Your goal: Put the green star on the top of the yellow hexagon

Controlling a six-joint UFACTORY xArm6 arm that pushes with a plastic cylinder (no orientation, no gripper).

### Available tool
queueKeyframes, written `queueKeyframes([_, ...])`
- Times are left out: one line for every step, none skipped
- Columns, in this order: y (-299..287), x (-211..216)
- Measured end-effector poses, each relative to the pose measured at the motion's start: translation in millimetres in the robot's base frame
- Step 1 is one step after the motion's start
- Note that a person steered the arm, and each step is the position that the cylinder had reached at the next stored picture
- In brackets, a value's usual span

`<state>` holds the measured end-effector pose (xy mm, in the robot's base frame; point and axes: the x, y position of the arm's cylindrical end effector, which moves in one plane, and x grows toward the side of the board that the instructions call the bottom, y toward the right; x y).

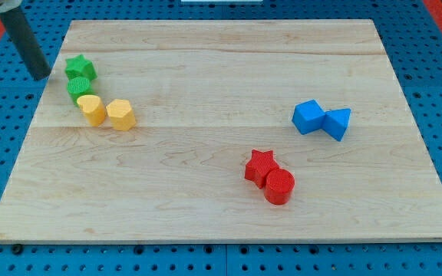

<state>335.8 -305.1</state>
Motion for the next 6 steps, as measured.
queueKeyframes([0, 1])
queueKeyframes([8, 1])
queueKeyframes([14, 1])
queueKeyframes([38, 1])
queueKeyframes([66, -2])
queueKeyframes([79, -17])
